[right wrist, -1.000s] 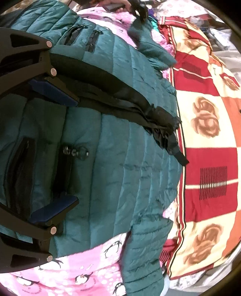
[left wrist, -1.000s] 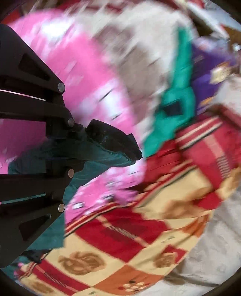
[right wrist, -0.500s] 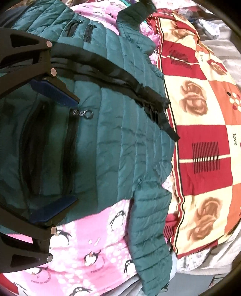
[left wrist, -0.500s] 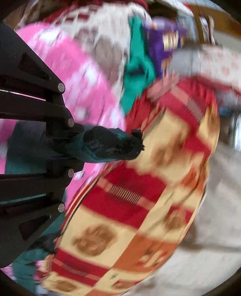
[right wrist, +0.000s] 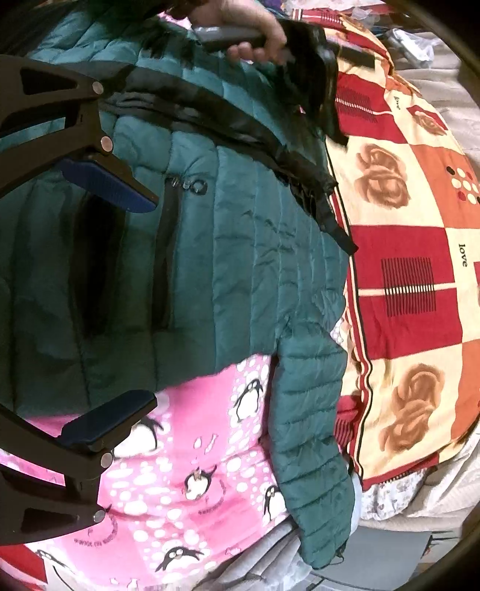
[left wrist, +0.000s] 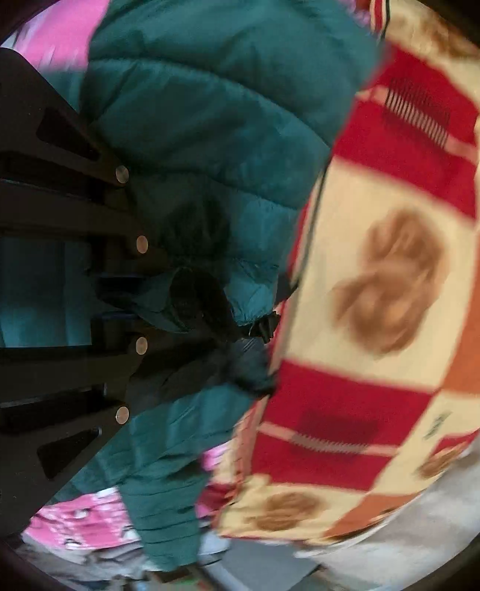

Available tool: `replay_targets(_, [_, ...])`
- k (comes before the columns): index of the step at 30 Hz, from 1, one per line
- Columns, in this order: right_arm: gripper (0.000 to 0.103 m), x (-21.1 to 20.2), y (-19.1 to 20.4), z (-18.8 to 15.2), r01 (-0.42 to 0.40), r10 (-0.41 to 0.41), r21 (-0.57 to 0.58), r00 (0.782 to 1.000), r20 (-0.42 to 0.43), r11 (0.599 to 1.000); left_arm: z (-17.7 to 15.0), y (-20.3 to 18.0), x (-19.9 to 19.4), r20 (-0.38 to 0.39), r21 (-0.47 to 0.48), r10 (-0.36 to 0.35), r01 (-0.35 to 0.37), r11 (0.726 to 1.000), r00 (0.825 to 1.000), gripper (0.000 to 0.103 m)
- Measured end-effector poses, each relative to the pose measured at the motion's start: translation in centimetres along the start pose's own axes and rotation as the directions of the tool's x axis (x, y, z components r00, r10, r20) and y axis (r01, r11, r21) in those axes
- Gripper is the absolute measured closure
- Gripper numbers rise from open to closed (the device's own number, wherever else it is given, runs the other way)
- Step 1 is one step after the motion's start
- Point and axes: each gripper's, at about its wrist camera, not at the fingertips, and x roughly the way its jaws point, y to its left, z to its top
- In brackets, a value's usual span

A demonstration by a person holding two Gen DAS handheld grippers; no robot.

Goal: Fold large clothes
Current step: 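Carry the held sleeve across the jacket body toward the right tool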

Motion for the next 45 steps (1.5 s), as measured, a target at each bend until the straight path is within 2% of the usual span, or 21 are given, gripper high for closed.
replay_targets(5, [0.007, -0.1, -1.8, -0.3, 0.062, -0.063, 0.031, 0.998, 0.007, 0.998, -1.9, -6.3, 2.8, -0.062, 0.092, -0.097, 0.102, 0.99, 0.993, 0.092])
replay_targets(10, [0.007, -0.3, -3.7, -0.1, 0.13, -0.131, 0.069, 0.991, 0.022, 0.989, -2.6, -11.7, 3.8, -0.111, 0.148, -0.21, 0.225, 0.963, 0.971, 0.092])
replay_targets(13, [0.007, 0.0, -4.6, -0.1, 0.158, -0.159, 0.087, 0.987, 0.007, 0.984, -2.8, -14.3, 4.5, -0.154, 0.172, -0.266, 0.291, 0.941, 0.951, 0.092])
replay_targets(16, [0.007, 0.3, -5.2, -0.3, 0.165, -0.165, 0.093, 0.986, -0.012, 0.982, -3.2, -16.3, 5.0, -0.176, 0.189, -0.278, 0.31, 0.932, 0.944, 0.092])
replay_targets(19, [0.007, 0.3, -5.9, -0.5, 0.167, -0.166, 0.105, 0.986, -0.017, 0.98, -3.5, -17.2, 6.0, -0.196, 0.164, -0.305, 0.337, 0.927, 0.932, 0.092])
replay_targets(27, [0.007, 0.4, -6.6, -0.7, 0.159, -0.157, 0.131, 0.987, -0.023, 0.979, -4.6, -17.2, 8.6, -0.245, 0.155, -0.26, 0.303, 0.94, 0.934, 0.091])
replay_targets(29, [0.007, 0.4, -6.5, -0.7, 0.159, -0.158, 0.129, 0.987, -0.021, 0.979, -4.6, -17.1, 8.5, -0.255, 0.147, -0.272, 0.316, 0.937, 0.928, 0.086])
replay_targets(31, [0.007, 0.4, -6.4, -0.6, 0.16, -0.159, 0.128, 0.987, -0.019, 0.979, -4.6, -17.0, 8.3, -0.271, 0.132, -0.305, 0.349, 0.928, 0.913, 0.075])
replay_targets(33, [0.007, 0.4, -6.4, -0.6, 0.159, -0.158, 0.132, 0.987, -0.018, 0.978, -4.6, -16.8, 7.5, -0.286, 0.11, -0.37, 0.414, 0.904, 0.884, 0.053])
replay_targets(35, [0.007, 0.4, -6.5, -0.5, 0.161, -0.16, 0.141, 0.987, -0.017, 0.977, -4.6, -16.5, 6.4, -0.294, 0.11, -0.408, 0.455, 0.884, 0.864, 0.044])
replay_targets(38, [0.007, 0.5, -6.5, -0.5, 0.155, -0.154, 0.157, 0.988, -0.02, 0.975, -4.1, -14.7, 3.8, -0.291, 0.104, -0.453, 0.498, 0.861, 0.843, 0.044])
replay_targets(40, [0.007, 0.5, -6.3, -0.4, 0.152, -0.151, 0.162, 0.988, -0.017, 0.975, -3.4, -12.5, 2.3, -0.257, 0.1, -0.444, 0.481, 0.871, 0.858, 0.044])
replay_targets(43, [0.007, 0.3, -5.5, -0.2, 0.144, -0.146, 0.159, 0.989, -0.003, 0.977, -1.6, -7.2, 0.0, -0.153, 0.109, -0.339, 0.357, 0.928, 0.928, 0.044])
replay_targets(45, [0.007, 0.2, -4.8, -0.1, 0.14, -0.144, 0.146, 0.99, 0.012, 0.979, 0.2, -2.0, -1.3, -0.065, 0.061, -0.208, 0.212, 0.975, 0.976, 0.044])
